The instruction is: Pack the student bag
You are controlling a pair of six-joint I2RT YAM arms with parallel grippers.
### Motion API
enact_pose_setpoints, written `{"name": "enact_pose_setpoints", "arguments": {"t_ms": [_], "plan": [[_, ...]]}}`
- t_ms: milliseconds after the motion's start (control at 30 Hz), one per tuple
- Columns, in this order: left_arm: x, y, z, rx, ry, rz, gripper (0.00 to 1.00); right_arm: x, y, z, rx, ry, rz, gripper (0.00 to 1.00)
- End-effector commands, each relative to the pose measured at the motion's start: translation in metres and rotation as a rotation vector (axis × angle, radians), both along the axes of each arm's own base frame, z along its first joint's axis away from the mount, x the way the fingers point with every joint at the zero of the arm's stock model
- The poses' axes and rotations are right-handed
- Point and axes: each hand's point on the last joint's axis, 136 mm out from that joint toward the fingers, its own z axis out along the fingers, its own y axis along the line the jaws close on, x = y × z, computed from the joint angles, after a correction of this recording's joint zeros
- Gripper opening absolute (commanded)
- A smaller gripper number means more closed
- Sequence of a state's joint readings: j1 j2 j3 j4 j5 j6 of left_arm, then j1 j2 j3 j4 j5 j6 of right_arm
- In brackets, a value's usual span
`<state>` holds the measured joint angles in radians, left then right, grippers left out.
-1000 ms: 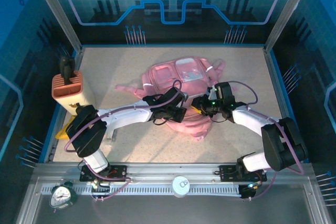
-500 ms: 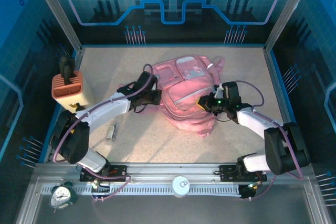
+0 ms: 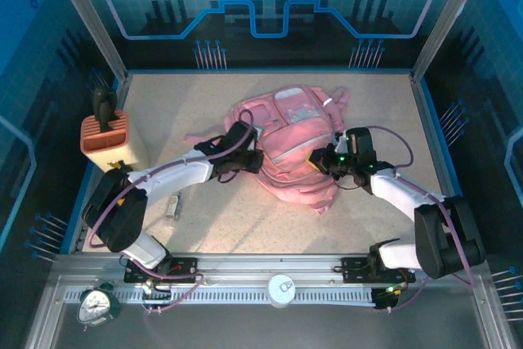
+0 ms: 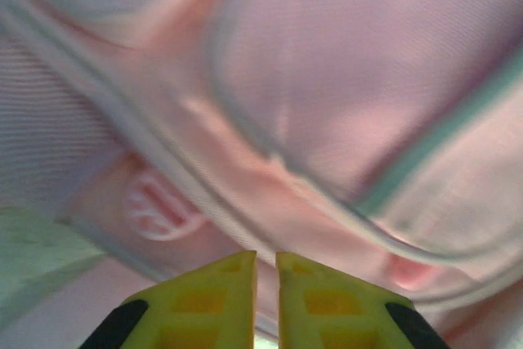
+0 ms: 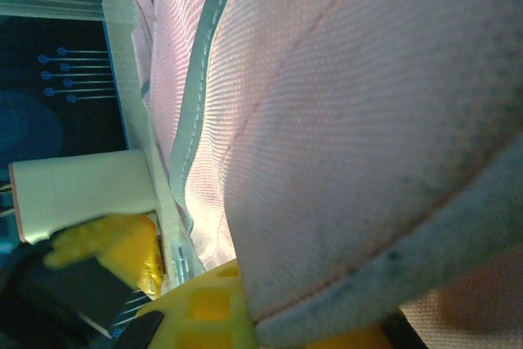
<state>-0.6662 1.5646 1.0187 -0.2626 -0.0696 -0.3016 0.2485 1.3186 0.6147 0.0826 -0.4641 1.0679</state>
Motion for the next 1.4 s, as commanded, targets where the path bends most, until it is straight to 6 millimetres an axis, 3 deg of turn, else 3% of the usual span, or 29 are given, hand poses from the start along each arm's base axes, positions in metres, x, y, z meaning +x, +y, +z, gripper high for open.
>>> {"name": "enact_pose_setpoints", "arguments": {"t_ms": [0,167,367,533,700,867,1033,1167,1367], "plan": [[-0.012,-0.022,0.0,-0.025,-0.048,-0.101,0.18,0.009,0.005,0.037,0.061,-0.087,-0.032,0.0],[-0.032,-0.041,-0.014,-0.06,-0.056,-0.177,0.28,0.008,0.004,0.059,0.102,-0.109,-0.07,0.0],[-0.034,-0.048,-0.013,-0.068,-0.144,-0.196,0.44,0.01,0.005,0.057,0.113,-0.101,-0.069,0.0],[-0.03,-0.064,-0.013,-0.037,-0.246,-0.217,0.47,0.011,0.006,0.057,0.114,-0.106,-0.066,0.0],[-0.013,-0.056,-0.018,-0.007,-0.281,-0.109,0.49,0.012,0.006,0.059,0.107,-0.111,-0.066,0.0],[-0.025,-0.08,-0.005,-0.078,-0.327,-0.224,0.49,0.012,0.004,0.056,0.104,-0.107,-0.073,0.0],[-0.035,-0.068,-0.008,-0.032,-0.345,-0.253,0.5,0.018,0.001,0.061,0.131,-0.106,-0.096,0.0],[-0.042,-0.051,-0.007,-0.008,-0.322,-0.225,0.52,0.023,0.004,0.079,0.176,-0.132,-0.106,0.0],[-0.047,-0.05,0.007,-0.054,-0.305,-0.235,0.57,0.024,0.002,0.086,0.191,-0.134,-0.136,0.0]]}}
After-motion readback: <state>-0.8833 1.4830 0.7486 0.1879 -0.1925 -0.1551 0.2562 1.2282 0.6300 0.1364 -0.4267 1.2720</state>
